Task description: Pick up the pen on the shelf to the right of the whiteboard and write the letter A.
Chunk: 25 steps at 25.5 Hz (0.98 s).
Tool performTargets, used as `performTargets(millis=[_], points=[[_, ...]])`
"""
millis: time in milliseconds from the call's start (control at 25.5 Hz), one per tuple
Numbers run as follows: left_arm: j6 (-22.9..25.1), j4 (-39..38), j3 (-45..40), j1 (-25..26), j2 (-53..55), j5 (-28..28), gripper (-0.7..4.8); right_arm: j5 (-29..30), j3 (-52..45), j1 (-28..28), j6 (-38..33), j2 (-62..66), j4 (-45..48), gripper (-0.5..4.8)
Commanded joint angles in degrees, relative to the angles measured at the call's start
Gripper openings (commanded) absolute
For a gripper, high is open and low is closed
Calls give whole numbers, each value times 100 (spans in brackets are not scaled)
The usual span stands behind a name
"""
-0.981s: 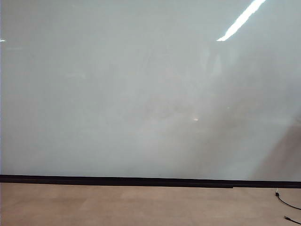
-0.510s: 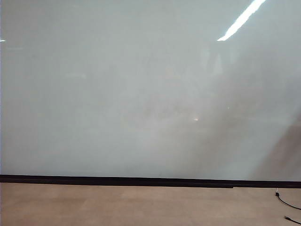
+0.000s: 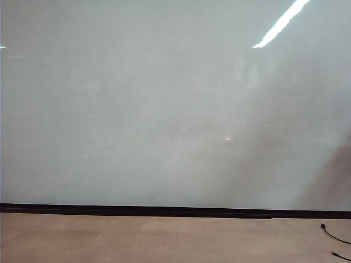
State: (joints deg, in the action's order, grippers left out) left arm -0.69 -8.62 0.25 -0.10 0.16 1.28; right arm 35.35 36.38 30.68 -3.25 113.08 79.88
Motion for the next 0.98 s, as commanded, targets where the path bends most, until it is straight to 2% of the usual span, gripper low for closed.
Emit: performTargets(millis=[39,118,235,432,589,981], points=[[24,50,13,0,2,2,-5,66,15,-2,-20,-20,46,299],[24,50,13,0,2,2,-5,66,15,-2,-20,-20,39,299],[22,50,13,0,2,2,-5,57,15,-2,-20,-20,-9,262],[24,50,13,0,2,2,-5,17,17,-2,-20,-20,-24,251],[24,50,13,0,2,2,-4,-24,17,-2,-20,-20,-28,222],[24,50,13,0,2,2,-5,-72,20,-28,-20,-20,74,209]])
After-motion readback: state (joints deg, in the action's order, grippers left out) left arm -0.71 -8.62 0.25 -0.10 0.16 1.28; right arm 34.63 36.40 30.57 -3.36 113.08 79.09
